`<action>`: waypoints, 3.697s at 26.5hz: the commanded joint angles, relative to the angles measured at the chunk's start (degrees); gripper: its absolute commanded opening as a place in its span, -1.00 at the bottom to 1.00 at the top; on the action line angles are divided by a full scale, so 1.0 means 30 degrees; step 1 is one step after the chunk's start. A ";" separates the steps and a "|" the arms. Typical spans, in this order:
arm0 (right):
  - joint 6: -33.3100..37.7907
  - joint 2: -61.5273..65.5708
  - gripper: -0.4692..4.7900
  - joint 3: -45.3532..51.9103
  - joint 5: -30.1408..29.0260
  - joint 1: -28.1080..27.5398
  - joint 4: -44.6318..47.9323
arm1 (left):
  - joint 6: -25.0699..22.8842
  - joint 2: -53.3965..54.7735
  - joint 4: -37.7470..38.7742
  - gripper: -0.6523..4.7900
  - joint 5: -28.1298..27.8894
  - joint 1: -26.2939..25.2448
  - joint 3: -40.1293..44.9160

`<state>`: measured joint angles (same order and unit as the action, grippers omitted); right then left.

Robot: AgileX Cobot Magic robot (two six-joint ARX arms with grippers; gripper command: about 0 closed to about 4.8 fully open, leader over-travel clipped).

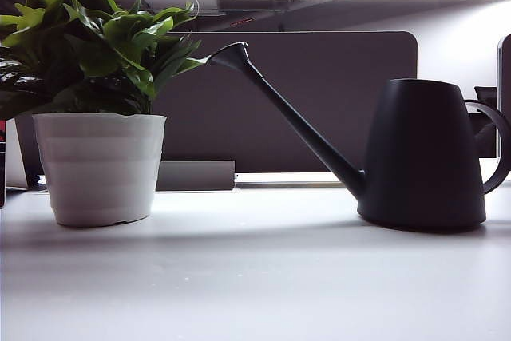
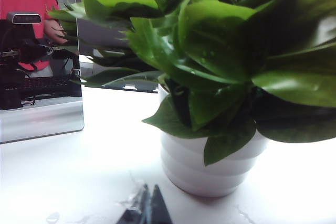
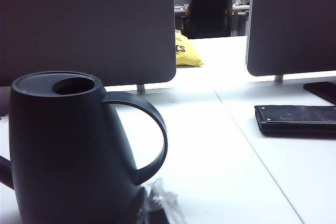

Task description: Pick up the watering can from the table, water the potted plant, and put the can back.

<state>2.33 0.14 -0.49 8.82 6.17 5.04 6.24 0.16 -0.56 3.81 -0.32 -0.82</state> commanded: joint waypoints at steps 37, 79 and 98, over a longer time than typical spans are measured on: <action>-0.6360 1.7238 1.00 -1.4440 -0.2521 0.0022 -0.4051 | 0.2492 0.8400 -0.1122 -0.78 0.2747 0.4299 -1.0149; -0.8276 3.0141 0.60 -1.3901 -0.2557 -0.1668 1.0608 | -0.0066 1.2713 -0.0444 -0.78 0.0168 1.3107 -1.2815; -0.9347 3.0214 -0.84 -1.3937 -0.2572 -0.1661 1.1533 | 0.0073 1.2575 0.0648 -0.78 0.0969 1.3107 -1.2808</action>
<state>-27.94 91.39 -41.78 1.52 1.17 35.77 6.26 38.15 1.61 6.42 39.00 -38.85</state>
